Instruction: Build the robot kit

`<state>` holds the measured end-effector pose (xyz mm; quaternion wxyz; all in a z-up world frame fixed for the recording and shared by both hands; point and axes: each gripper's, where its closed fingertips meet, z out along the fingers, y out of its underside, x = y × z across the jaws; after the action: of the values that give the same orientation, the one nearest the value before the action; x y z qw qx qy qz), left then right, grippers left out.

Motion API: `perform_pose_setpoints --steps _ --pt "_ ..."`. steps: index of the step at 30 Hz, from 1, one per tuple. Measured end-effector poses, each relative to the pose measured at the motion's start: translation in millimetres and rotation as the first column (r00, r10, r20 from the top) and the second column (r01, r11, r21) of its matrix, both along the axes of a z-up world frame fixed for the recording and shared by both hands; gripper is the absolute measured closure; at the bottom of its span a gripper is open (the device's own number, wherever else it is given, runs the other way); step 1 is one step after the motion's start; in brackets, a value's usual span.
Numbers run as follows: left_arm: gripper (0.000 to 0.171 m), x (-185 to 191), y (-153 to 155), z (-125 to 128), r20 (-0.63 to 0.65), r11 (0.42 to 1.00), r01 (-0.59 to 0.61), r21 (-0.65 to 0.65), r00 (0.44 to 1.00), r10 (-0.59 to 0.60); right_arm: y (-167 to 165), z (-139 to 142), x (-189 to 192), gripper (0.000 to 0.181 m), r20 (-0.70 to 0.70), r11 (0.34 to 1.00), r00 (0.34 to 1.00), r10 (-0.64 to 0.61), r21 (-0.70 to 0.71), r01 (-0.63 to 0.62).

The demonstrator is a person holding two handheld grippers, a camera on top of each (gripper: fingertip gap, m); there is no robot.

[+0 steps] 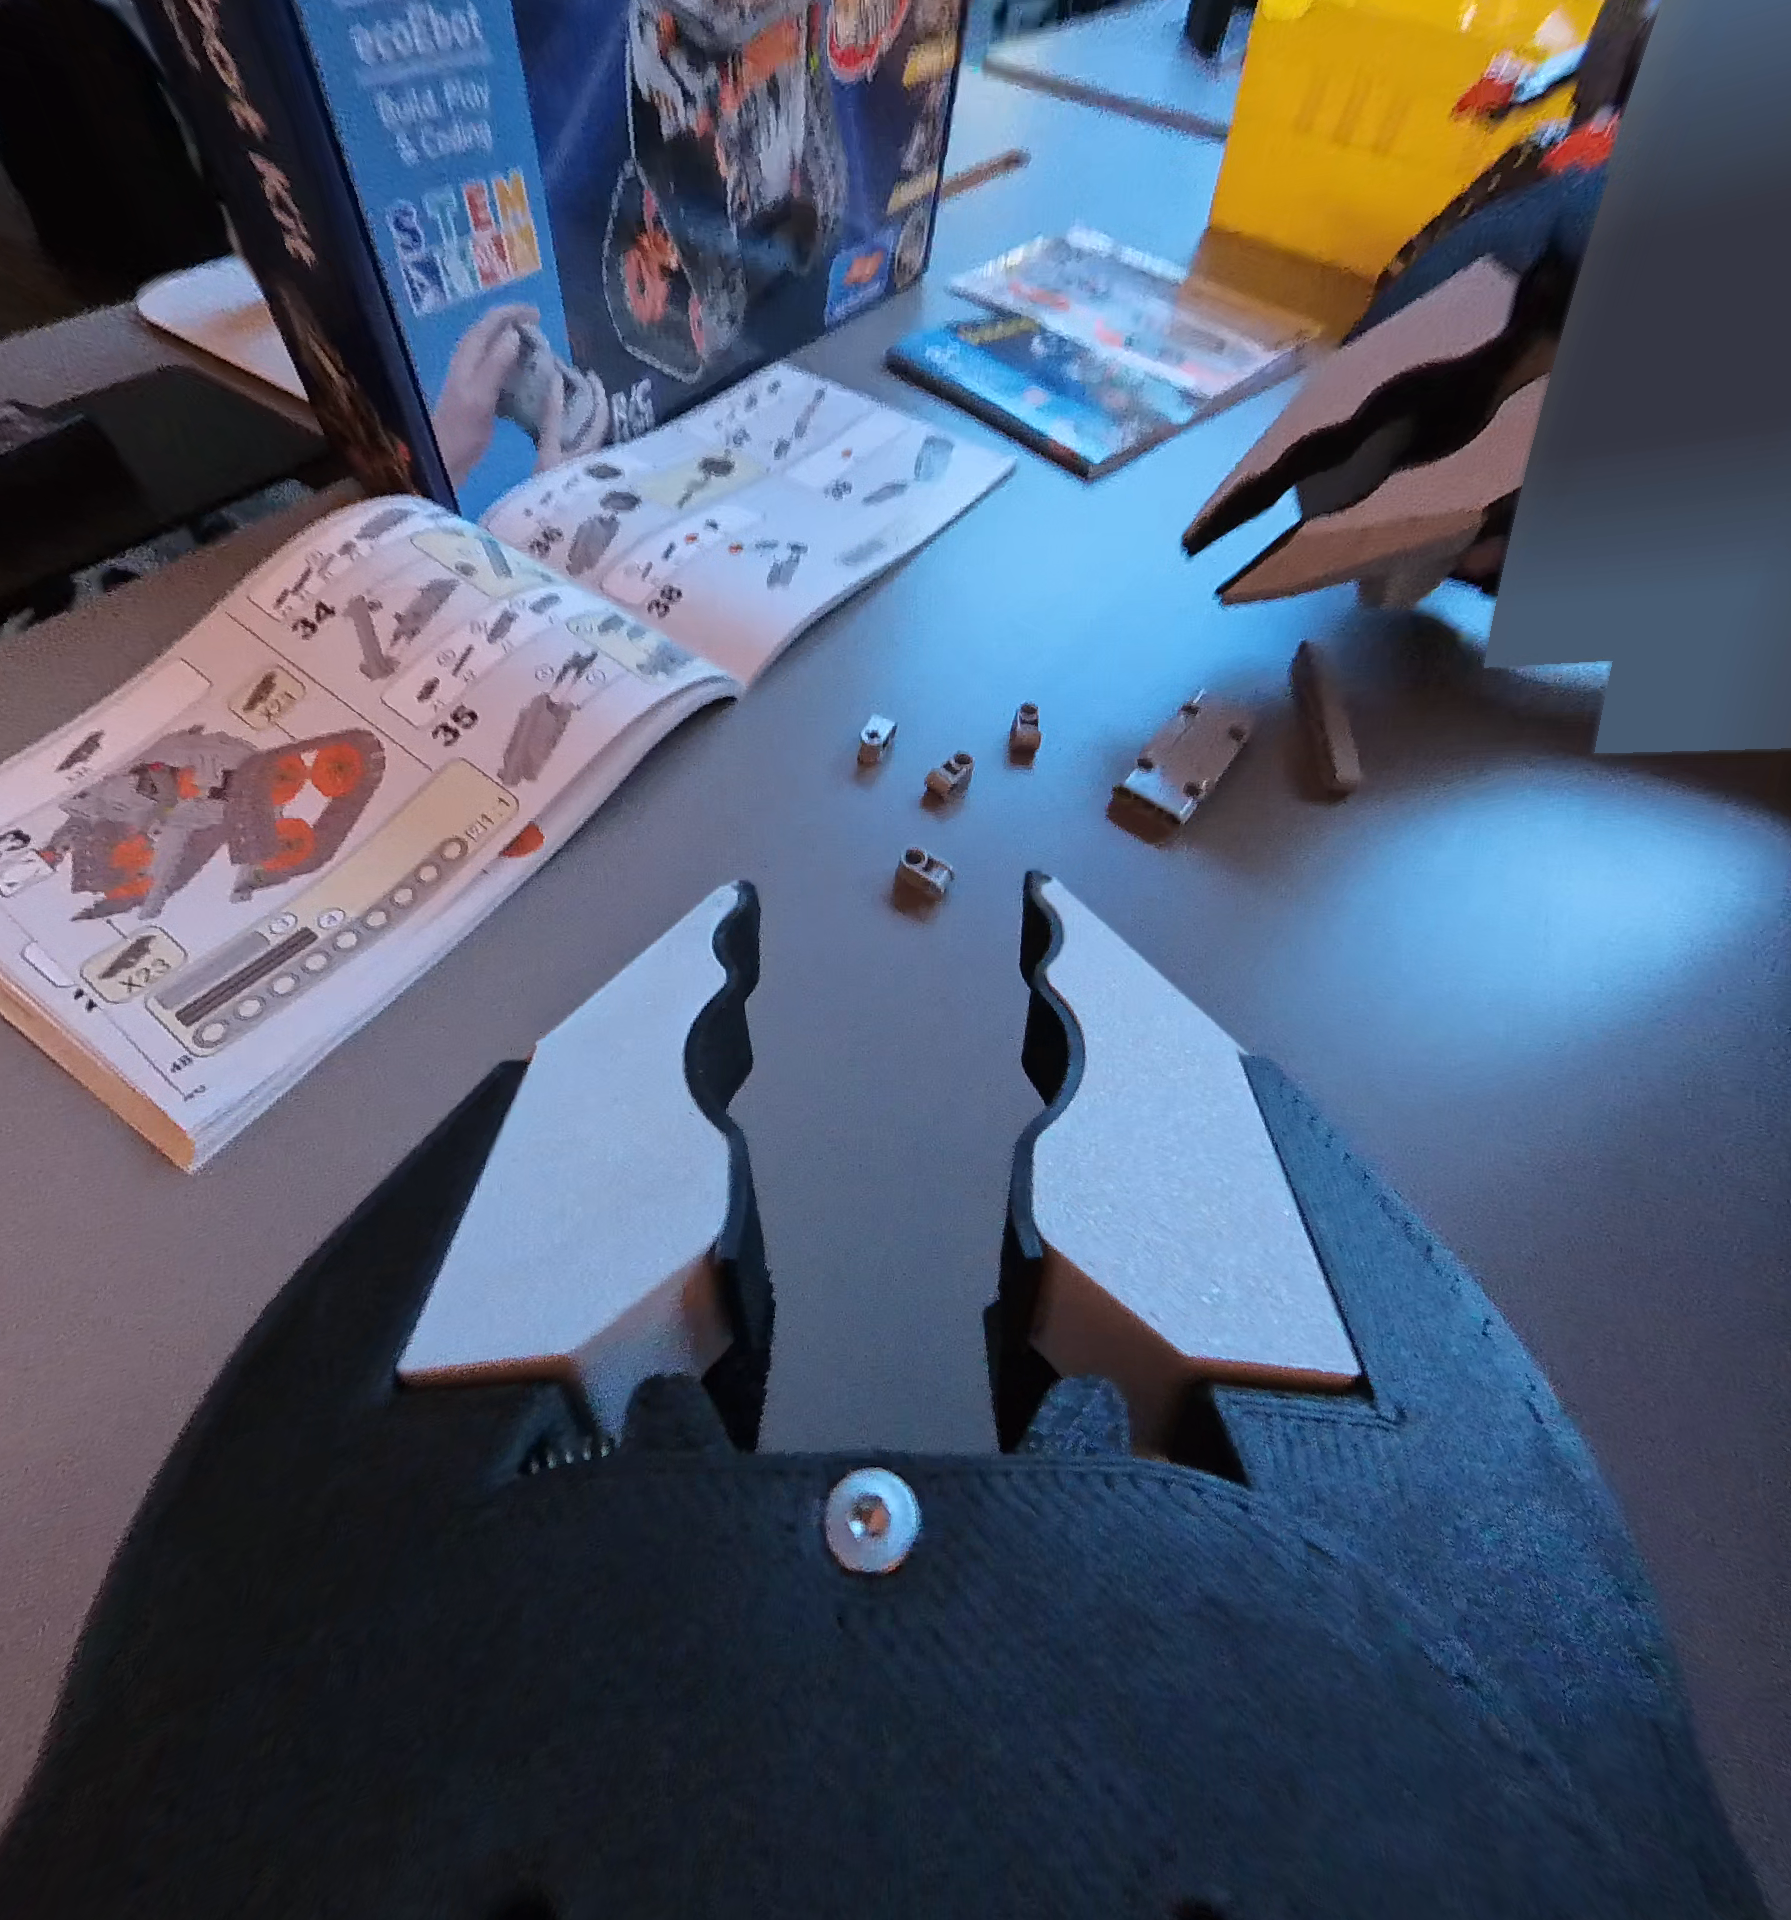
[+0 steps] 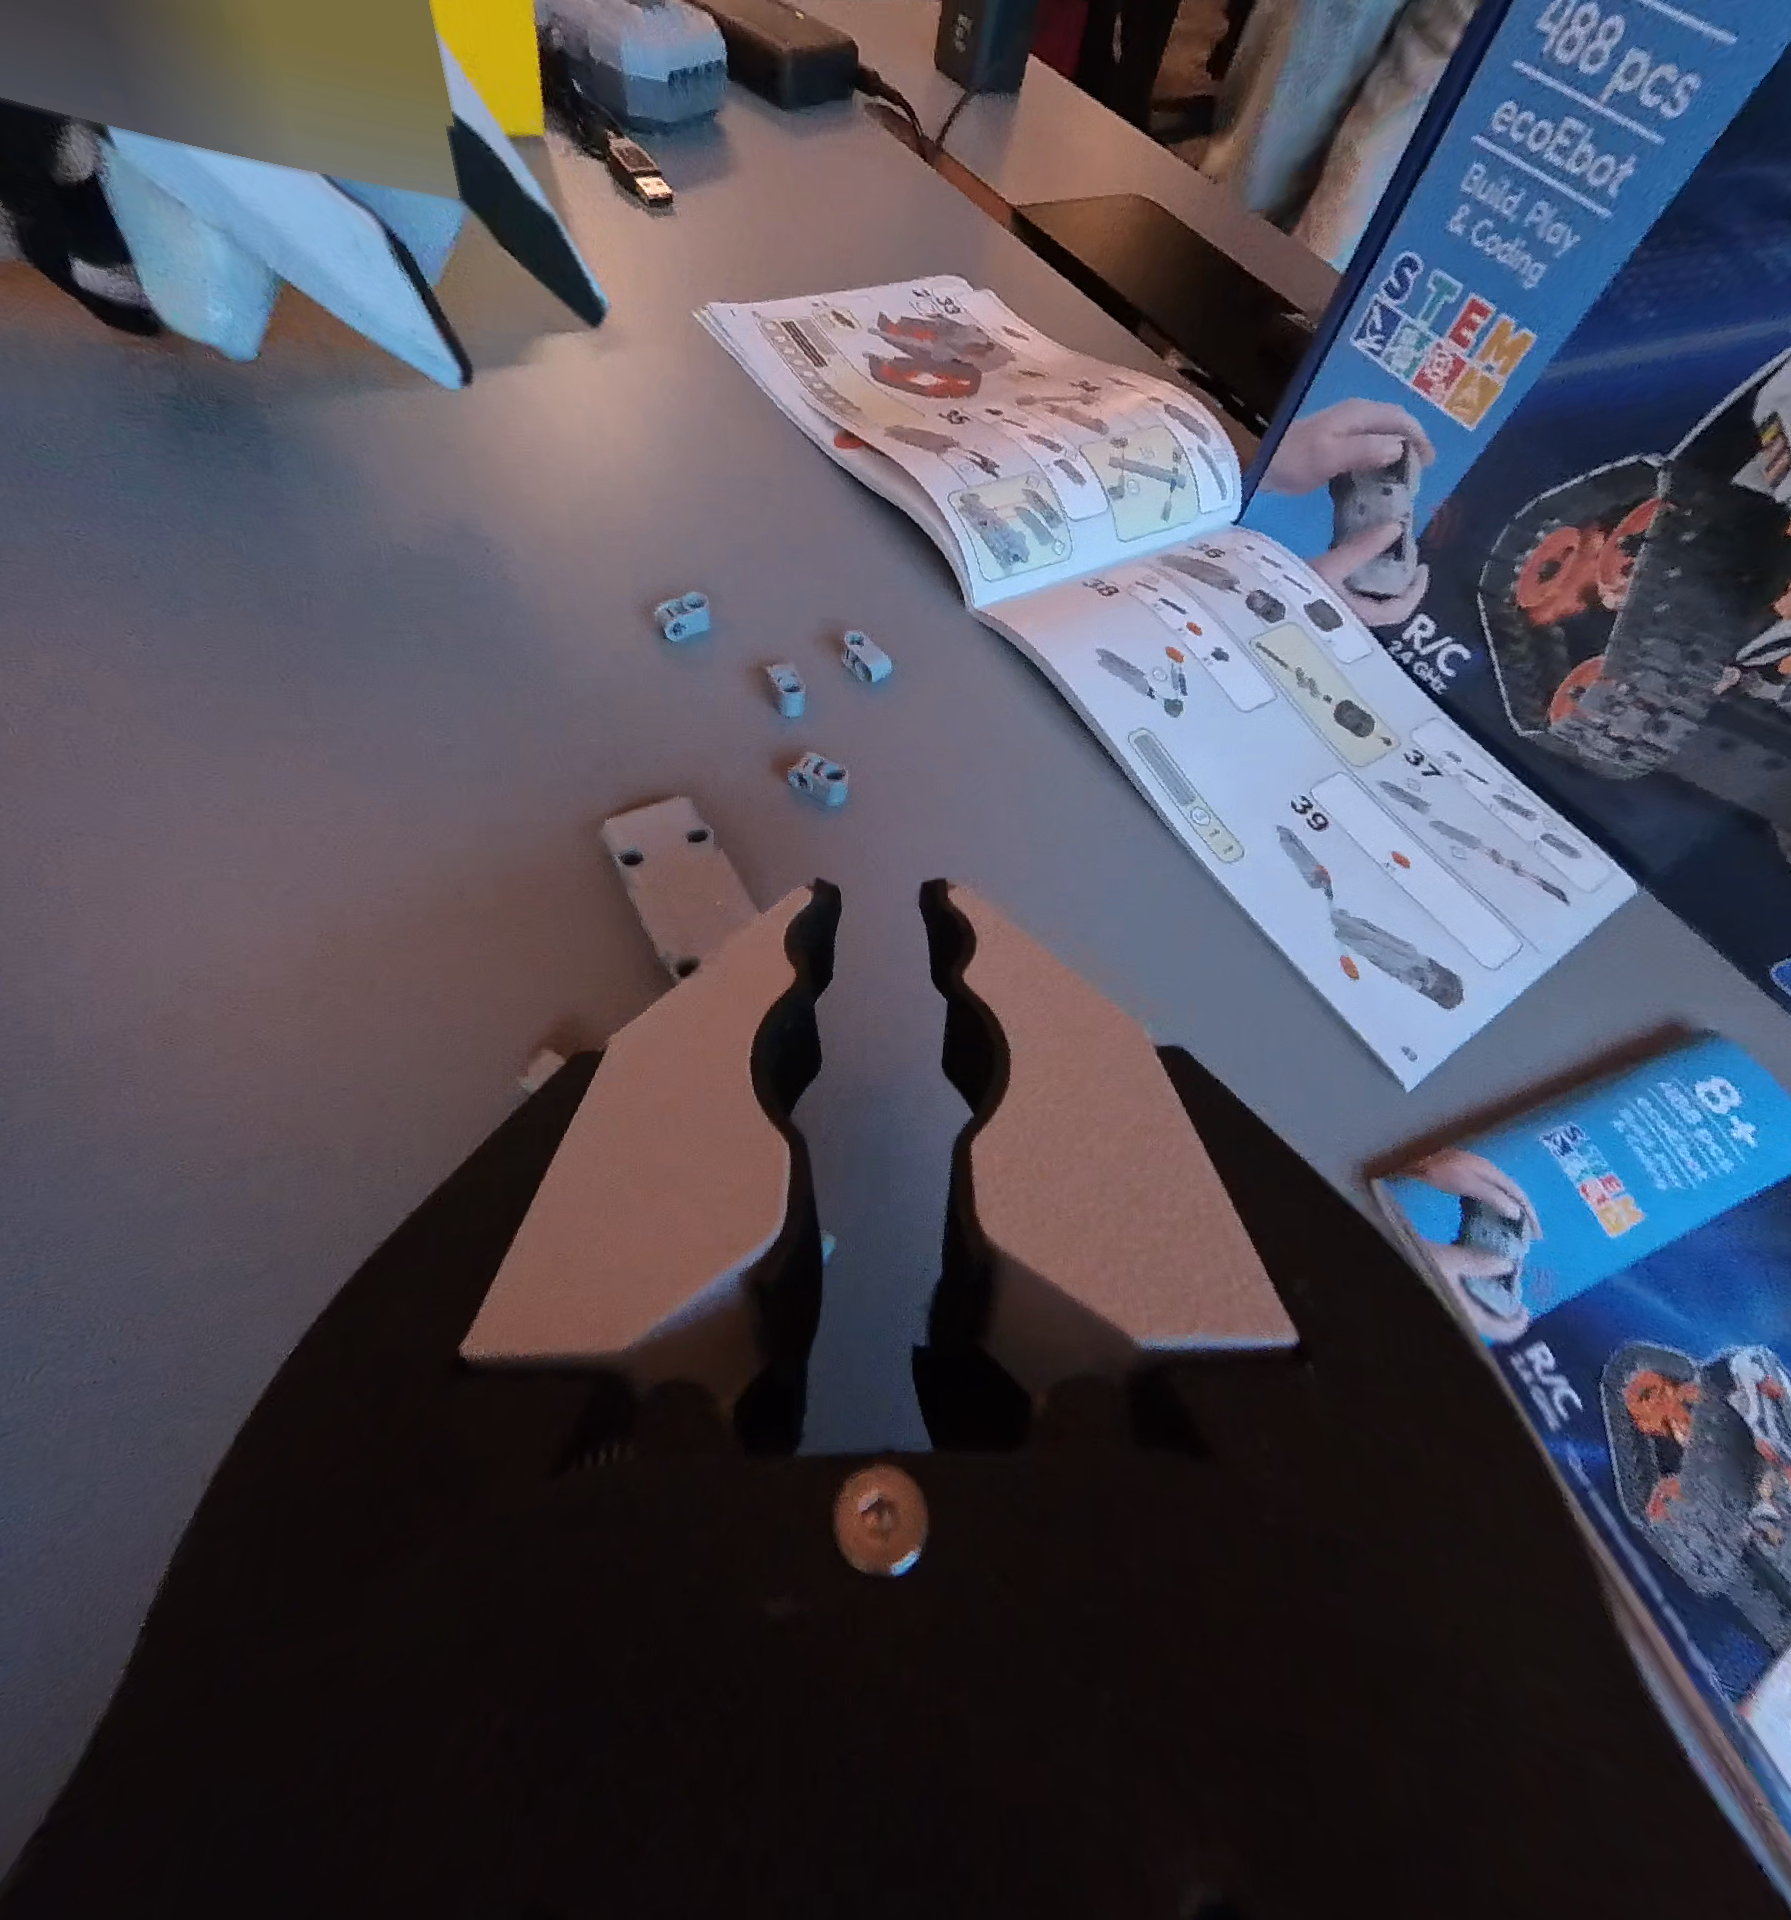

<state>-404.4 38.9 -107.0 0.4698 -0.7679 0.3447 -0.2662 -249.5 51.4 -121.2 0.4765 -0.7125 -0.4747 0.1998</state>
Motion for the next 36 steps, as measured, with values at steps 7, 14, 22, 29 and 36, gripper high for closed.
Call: perform_pose_setpoints --steps 7,14,22,29,36 --pt "0.111 -8 9 -4 -0.139 0.985 -0.105 0.134 0.983 0.123 -5 1 16 0.164 0.041 0.998 0.998 -0.055 -0.008 0.055" --pt "0.097 -10 14 -3 -0.039 0.983 -0.159 0.091 0.986 0.163 -4 -5 15 0.166 0.052 0.999 0.998 -0.046 0.006 0.046" --pt "0.097 -22 20 -11 -0.083 0.969 -0.223 0.103 0.969 0.232 -1 -5 14 0.169 0.006 0.996 0.997 -0.076 -0.036 0.076" --pt "0.102 -21 20 -16 -0.147 0.969 -0.208 0.133 0.963 0.227 -4 -5 14 0.168 0.025 0.998 0.998 -0.062 -0.029 0.063" --pt "0.103 -22 19 -15 -0.149 0.97 -0.211 0.119 0.962 0.228 -14 -2 10 0.168 0.088 0.998 0.996 -0.003 0.061 -0.003"
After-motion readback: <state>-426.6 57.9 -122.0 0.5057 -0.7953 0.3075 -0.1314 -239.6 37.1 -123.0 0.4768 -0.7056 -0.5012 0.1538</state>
